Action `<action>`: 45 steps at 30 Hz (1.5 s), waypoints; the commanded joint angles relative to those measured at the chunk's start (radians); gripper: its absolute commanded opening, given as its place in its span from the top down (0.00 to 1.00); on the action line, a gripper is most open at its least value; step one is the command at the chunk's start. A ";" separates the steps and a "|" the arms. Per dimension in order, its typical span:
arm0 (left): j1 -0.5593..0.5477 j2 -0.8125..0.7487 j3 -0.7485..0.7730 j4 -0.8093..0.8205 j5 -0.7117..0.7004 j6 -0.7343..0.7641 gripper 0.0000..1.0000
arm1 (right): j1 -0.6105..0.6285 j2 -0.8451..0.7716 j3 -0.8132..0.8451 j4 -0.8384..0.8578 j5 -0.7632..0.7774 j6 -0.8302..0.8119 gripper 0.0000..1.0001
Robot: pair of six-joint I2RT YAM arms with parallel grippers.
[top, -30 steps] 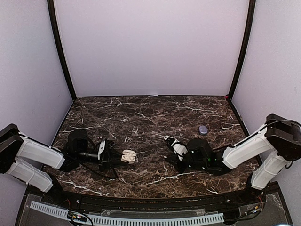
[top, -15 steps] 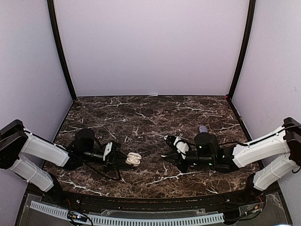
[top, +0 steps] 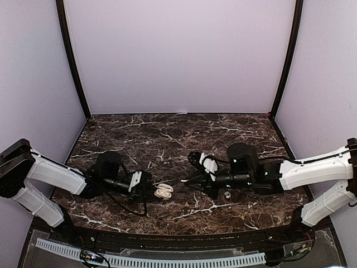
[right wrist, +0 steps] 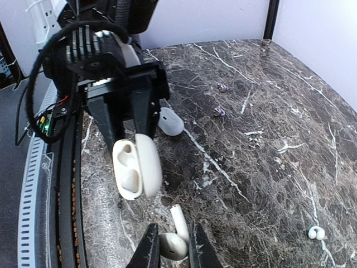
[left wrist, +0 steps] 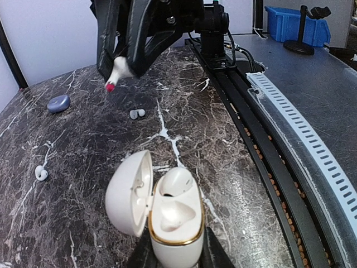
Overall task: Insert the wireless bluetooth earbuds into the charging case
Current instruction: Insert the left earbud into the left side groove of the charging case.
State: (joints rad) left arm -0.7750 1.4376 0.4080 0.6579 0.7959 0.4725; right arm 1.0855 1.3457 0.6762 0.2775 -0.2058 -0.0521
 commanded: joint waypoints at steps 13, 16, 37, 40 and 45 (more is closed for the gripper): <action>-0.022 0.008 0.055 -0.046 -0.039 0.030 0.90 | 0.055 0.000 0.146 -0.213 -0.016 -0.033 1.00; -0.021 0.017 0.069 -0.039 -0.016 -0.008 0.89 | 0.063 -0.011 0.143 -0.214 0.002 -0.059 1.00; -0.025 0.090 0.143 -0.135 0.121 -0.060 0.89 | 0.102 -0.049 0.128 -0.298 0.098 -0.852 1.00; -0.029 0.102 0.162 -0.165 0.122 -0.047 0.89 | 0.113 -0.022 0.157 -0.311 0.117 -0.920 1.00; -0.036 0.123 0.197 -0.222 0.131 -0.031 0.89 | 0.146 0.032 0.167 -0.271 0.182 -1.023 1.00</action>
State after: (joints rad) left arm -0.8021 1.5532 0.5686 0.4984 0.8951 0.4259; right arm 1.1988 1.3407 0.8146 -0.0292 -0.0860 -0.9436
